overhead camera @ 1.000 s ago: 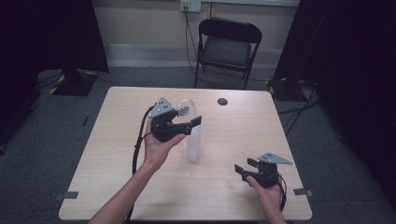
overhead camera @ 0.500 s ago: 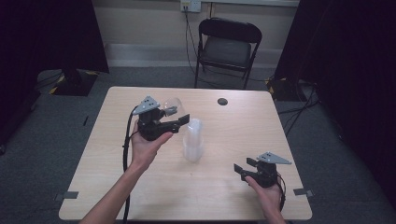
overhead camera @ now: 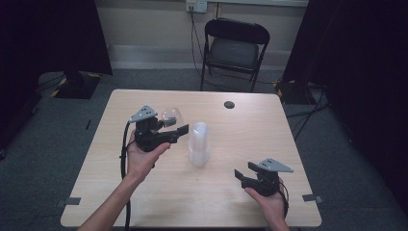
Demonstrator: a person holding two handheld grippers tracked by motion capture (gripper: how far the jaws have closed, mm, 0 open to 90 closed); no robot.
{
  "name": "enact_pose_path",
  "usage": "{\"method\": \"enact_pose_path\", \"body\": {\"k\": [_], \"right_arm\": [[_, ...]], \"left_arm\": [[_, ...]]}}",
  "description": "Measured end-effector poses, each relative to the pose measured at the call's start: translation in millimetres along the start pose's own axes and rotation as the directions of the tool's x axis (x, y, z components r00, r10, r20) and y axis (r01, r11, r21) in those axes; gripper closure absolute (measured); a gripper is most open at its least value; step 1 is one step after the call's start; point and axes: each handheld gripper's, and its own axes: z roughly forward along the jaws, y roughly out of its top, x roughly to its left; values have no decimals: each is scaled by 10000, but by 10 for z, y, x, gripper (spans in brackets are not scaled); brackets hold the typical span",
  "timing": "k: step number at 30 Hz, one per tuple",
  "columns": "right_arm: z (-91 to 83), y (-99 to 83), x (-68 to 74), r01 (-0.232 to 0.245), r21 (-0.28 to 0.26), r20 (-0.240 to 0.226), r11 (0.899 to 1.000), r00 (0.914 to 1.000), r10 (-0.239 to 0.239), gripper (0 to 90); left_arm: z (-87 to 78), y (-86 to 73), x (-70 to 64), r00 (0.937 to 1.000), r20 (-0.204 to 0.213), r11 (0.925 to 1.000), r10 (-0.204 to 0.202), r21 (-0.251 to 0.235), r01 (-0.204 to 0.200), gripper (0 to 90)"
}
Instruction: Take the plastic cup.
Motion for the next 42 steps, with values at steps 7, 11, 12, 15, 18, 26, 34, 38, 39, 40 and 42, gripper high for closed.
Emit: {"method": "enact_pose_path", "body": {"k": [7, 11, 12, 15, 18, 26, 34, 38, 39, 40, 42], "right_arm": [[-5, 30, 89, 239, -131, -100, 9996, 9997, -240, 360], [-4, 38, 145, 588, -89, -149, 9982, 9982, -589, 364], [-5, 37, 161, 598, -118, -238, 9981, 9979, -600, 367], [-3, 34, 207, 685, -101, -658, 9976, 9954, -690, 421], [-2, 34, 264, 832, -154, -822, 9964, 9930, -842, 421], [42, 83, 458, 1281, -709, -1031, 9892, 9855, -1350, 440], [120, 162, 624, 1966, -907, -1334, 9763, 9691, -2076, 486], [150, 195, 690, 2136, -1005, -1587, 9717, 9607, -2276, 552], [165, 215, 726, 2204, -1148, -1724, 9686, 9559, -2380, 560], [173, 229, 745, 2214, -1219, -1839, 9675, 9529, -2412, 568], [207, 268, 817, 2310, -1548, -2082, 9606, 9428, -2603, 595]], "left_arm": [[-40, -132, 37, 9992, -108, 9987, -373, 351, 377, 365], [-87, -203, 17, 9981, -520, 9989, -324, 333, 342, 366], [-95, -213, 20, 9984, -478, 9986, -288, 440, 309, 369], [-103, -263, 28, 9982, -300, 9967, -514, 615, 532, 375], [-120, -311, 35, 9971, -166, 9947, -744, 700, 754, 376], [-150, -376, 61, 9895, -144, 9832, -1435, 1122, 1442, 377], [-178, -447, 79, 9803, 341, 9733, -1947, 1307, 1888, 377], [-193, -480, 112, 9664, 494, 9600, -2522, 1383, 2435, 385], [-188, -491, 119, 9608, 533, 9538, -2720, 1477, 2618, 388], [-172, -517, 137, 9489, 687, 9427, -3081, 1566, 2947, 390], [-155, -538, 147, 9440, 735, 9372, -3216, 1671, 3063, 395]]}}
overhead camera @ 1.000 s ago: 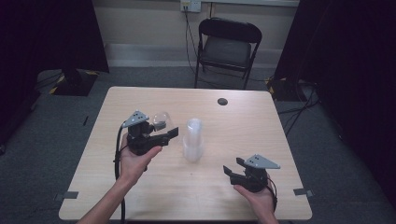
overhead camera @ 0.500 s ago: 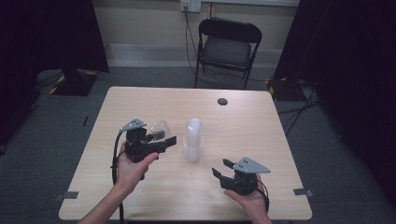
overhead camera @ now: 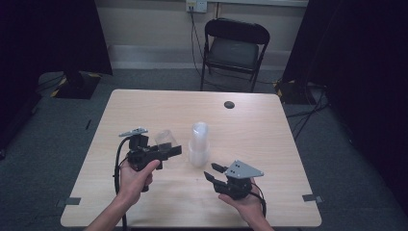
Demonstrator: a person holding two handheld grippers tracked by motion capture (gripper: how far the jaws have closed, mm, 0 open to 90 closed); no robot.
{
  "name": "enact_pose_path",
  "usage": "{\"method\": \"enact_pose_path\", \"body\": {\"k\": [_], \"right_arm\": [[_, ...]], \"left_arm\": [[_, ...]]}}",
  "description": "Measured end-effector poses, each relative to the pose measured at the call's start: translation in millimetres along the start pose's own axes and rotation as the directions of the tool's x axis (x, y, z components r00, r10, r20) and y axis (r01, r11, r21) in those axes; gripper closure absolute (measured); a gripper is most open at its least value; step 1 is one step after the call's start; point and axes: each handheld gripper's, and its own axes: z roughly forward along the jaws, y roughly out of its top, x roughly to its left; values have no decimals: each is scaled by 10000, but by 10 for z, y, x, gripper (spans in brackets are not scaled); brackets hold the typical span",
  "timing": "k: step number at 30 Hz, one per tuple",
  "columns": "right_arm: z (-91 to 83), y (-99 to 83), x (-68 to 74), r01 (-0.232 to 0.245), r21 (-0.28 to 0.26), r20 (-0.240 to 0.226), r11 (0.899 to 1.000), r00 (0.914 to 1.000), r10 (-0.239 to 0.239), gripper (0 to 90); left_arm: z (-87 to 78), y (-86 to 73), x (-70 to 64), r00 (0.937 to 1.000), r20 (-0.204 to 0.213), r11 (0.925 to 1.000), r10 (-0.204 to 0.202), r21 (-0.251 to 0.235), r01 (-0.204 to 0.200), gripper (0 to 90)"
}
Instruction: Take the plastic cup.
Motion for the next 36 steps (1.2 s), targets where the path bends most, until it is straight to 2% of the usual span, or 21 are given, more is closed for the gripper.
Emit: {"method": "enact_pose_path", "body": {"k": [4, 7, 8, 13, 18, 21, 26, 29, 30, 33, 34, 36], "right_arm": [[71, 19, 70, 222, -455, -159, 9987, 9996, -230, 610], [90, 0, 101, 311, -519, -202, 9982, 9993, -322, 614], [93, -18, 120, 319, -519, -197, 9981, 9993, -330, 616], [89, -51, 149, 364, -608, -198, 9975, 9991, -377, 631], [79, -27, 173, 471, -1011, -166, 9938, 9987, -491, 621], [74, -13, 184, 583, -1100, -134, 9922, 9981, -602, 621], [64, 6, 194, 708, -1337, -186, 9885, 9971, -739, 617], [68, 15, 204, 784, -1423, -201, 9867, 9964, -821, 618], [70, 20, 215, 851, -1509, -182, 9849, 9959, -889, 626], [69, 26, 227, 924, -1640, -202, 9821, 9951, -970, 634], [65, 30, 234, 937, -1698, -196, 9810, 9949, -984, 635], [60, 42, 238, 1015, -1918, -217, 9762, 9940, -1076, 632]], "left_arm": [[26, -23, 9, 9999, 118, 9999, -26, 123, 25, 397], [49, -48, 21, 9995, 289, 9995, -103, 288, 95, 398], [68, -64, 23, 9986, 463, 9990, -243, 392, 224, 400], [92, -88, 3, 9961, 776, 9980, -427, 505, 388, 403], [97, -103, -47, 9943, 1029, 9982, -281, 549, 226, 403], [99, -108, -72, 9918, 1220, 9980, -382, 539, 318, 405], [108, -115, -103, 9831, 1677, 9962, -730, 599, 637, 405], [111, -118, -123, 9819, 1748, 9961, -732, 616, 633, 405], [116, -120, -129, 9790, 1871, 9955, -810, 643, 700, 406], [120, -125, -132, 9771, 1928, 9947, -895, 670, 779, 406], [123, -129, -132, 9751, 1998, 9940, -963, 699, 839, 405], [144, -145, -128, 9667, 2240, 9905, -1238, 863, 1069, 405]]}}
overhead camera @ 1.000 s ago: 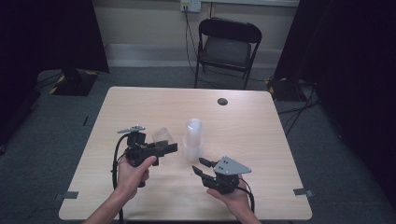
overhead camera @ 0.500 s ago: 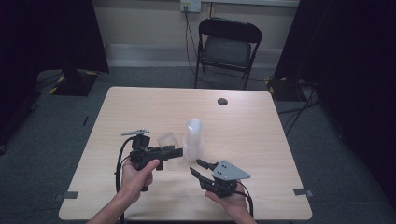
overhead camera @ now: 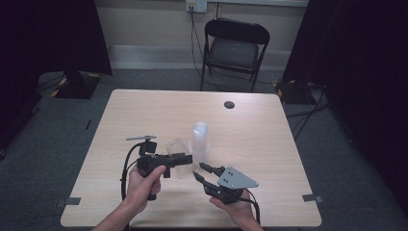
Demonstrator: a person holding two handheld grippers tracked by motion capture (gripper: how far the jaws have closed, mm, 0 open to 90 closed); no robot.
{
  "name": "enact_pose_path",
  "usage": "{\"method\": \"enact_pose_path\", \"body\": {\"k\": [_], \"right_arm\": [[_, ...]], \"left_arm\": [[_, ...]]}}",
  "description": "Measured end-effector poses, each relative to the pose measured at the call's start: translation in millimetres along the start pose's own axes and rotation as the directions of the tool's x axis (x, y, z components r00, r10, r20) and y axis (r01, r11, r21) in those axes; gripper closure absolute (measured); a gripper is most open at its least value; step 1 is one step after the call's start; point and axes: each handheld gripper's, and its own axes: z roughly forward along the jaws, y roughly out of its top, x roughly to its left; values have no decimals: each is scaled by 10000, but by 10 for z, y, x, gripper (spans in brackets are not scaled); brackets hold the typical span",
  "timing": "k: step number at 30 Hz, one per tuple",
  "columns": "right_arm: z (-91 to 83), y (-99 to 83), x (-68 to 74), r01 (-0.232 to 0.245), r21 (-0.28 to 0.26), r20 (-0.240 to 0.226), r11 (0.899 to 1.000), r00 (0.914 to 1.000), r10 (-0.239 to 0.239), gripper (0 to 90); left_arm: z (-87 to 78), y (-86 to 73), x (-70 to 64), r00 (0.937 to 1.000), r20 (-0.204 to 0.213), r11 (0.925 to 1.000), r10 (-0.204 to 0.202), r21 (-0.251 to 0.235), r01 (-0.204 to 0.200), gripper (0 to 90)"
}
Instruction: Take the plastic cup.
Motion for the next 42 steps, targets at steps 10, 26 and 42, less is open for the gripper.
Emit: {"method": "enact_pose_path", "body": {"k": [10, 26, 42], "right_arm": [[-27, 27, 8, 220, -532, 69, 9983, 9997, -216, 668], [-24, 57, 62, 516, -1286, 620, 9904, 9971, -439, 698], [-64, 53, 74, 549, -1710, 1187, 9837, 9923, -347, 840]], "left_arm": [[56, -49, 38, 9964, 582, 9981, -615, 87, 611, 404], [153, -156, -131, 9836, 1484, 9943, -1026, 428, 973, 398], [197, -191, -176, 9901, 1311, 9981, -503, 407, 453, 330]]}}
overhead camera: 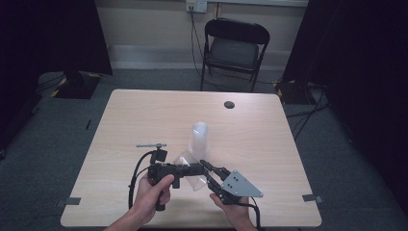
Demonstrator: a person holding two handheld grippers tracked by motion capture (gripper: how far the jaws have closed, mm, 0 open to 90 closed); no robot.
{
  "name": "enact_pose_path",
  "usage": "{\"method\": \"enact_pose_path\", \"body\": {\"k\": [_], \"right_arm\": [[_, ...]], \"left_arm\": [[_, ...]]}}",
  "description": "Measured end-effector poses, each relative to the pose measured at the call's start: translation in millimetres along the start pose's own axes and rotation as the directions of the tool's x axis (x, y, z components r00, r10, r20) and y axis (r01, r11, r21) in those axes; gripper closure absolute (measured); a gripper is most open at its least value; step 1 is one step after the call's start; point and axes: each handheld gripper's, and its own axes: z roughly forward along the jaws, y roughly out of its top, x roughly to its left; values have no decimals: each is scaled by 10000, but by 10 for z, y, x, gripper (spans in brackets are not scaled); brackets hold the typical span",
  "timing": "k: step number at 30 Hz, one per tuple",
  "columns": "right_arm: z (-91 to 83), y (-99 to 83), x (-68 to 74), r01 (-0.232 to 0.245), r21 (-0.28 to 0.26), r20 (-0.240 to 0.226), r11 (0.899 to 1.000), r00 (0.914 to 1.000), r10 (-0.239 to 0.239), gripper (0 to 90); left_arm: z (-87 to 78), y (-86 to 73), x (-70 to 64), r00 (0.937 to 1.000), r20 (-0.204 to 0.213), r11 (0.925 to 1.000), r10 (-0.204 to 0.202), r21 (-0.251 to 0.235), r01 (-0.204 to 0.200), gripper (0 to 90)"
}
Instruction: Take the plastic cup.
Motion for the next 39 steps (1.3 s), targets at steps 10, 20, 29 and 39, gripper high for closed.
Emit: {"method": "enact_pose_path", "body": {"k": [10, 20, 29, 39], "right_arm": [[-22, -30, -54, -116, 321, 339, 9994, 9994, 105, 890], [-55, -24, -175, -570, 693, 562, 9960, 9970, 532, 900], [-76, -34, -261, -972, 1173, 635, 9883, 9939, 902, 899], [-120, -39, -387, -1405, 1785, 555, 9738, 9896, 1326, 899]], "left_arm": [[-28, 20, 20, 9984, -320, 9989, 467, -73, -470, 257], [-18, 17, 9, 9961, -494, 9971, 737, 228, -727, 261], [-30, 10, 9, 9888, -664, 9906, 1340, 364, -1318, 242], [-68, 18, 29, 9607, -1302, 9693, 2452, 526, -2403, 206]]}}
